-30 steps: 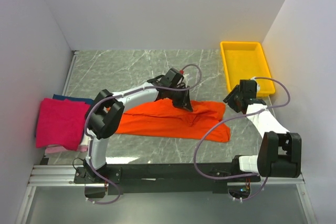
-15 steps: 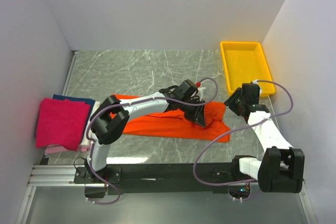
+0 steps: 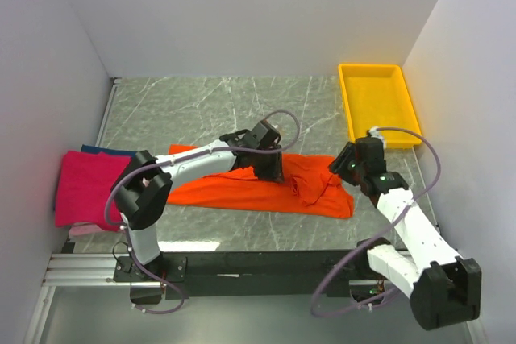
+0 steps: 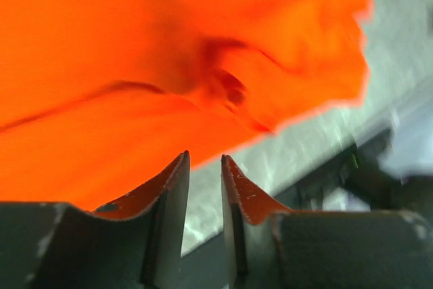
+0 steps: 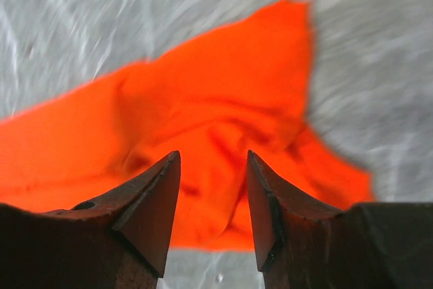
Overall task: Fold and stack the t-shirts
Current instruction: Fold the tshirt
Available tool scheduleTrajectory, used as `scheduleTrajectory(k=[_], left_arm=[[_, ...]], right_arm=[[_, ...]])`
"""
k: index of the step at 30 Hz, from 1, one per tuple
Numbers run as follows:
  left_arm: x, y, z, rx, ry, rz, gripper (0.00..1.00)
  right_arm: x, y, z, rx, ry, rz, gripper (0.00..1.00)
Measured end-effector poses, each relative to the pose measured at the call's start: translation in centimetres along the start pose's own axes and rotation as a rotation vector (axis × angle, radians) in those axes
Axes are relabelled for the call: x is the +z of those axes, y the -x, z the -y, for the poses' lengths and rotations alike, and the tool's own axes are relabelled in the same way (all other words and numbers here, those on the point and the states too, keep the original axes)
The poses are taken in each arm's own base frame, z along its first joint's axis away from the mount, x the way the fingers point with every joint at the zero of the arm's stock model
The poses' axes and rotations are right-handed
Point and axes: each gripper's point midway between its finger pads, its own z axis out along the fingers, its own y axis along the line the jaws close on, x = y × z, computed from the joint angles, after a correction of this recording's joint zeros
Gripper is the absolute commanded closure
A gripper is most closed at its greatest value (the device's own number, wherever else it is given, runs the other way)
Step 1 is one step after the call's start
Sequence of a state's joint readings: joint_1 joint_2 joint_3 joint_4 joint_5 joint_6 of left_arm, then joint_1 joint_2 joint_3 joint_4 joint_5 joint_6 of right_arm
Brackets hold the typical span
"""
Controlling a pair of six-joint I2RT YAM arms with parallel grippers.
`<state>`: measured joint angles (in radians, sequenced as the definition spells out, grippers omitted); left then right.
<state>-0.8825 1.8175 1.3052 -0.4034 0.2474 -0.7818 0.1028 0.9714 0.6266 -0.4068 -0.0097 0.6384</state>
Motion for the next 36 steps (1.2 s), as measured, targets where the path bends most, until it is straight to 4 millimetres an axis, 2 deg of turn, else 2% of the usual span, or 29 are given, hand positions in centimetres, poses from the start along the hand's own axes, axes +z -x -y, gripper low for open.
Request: scheduleTrajectory(k=[3, 7, 11, 13, 18, 22, 27, 31, 34, 36], left_arm=[[-0.7, 1.9, -2.0, -0.057, 0.123, 0.075, 0.72], [0.0, 0.7, -3.1, -0.05, 0.215, 0.076, 0.71], [1.6, -1.0, -3.5, -0.016, 0.251, 0.04, 0.63], [2.0, -1.5, -3.6, -0.007, 0.256, 0.025, 0.62], [2.3, -1.2, -3.8, -0.018, 0.268, 0.03, 0.61], [2.3, -0.5, -4.6, -0.068, 0.274, 0.044, 0.63], [2.0, 0.5, -6.5, -0.137, 0.295, 0.051, 0.63], [2.0, 0.5, -6.4, -0.146, 0.279, 0.039, 0.63], [2.0, 0.2, -5.8, -0.144, 0.258, 0.024, 0.63], [2.0, 0.2, -5.4, -0.143, 0.244, 0.017, 0.63]], right_arm=[[-1.0, -2.0, -2.2, -0.069, 0.052, -0.021, 0.59], [-1.6, -4.5, -3.2, -0.128, 0.063, -0.049, 0.72], [-1.8, -7.1, -3.3, -0.168, 0.068, -0.086, 0.68], [-1.7, -8.3, -3.3, -0.189, 0.069, -0.107, 0.66], [-1.7, -10.9, -3.3, -0.241, 0.06, -0.145, 0.6], [-1.7, -12.0, -3.4, -0.263, 0.047, -0.15, 0.6], [-1.1, -13.2, -2.9, -0.291, 0.002, -0.163, 0.61], [-0.7, -14.2, -2.2, -0.32, -0.05, -0.171, 0.63], [-0.5, -14.5, -1.6, -0.334, -0.085, -0.168, 0.67], [-0.4, -14.4, -1.4, -0.331, -0.101, -0.157, 0.78]])
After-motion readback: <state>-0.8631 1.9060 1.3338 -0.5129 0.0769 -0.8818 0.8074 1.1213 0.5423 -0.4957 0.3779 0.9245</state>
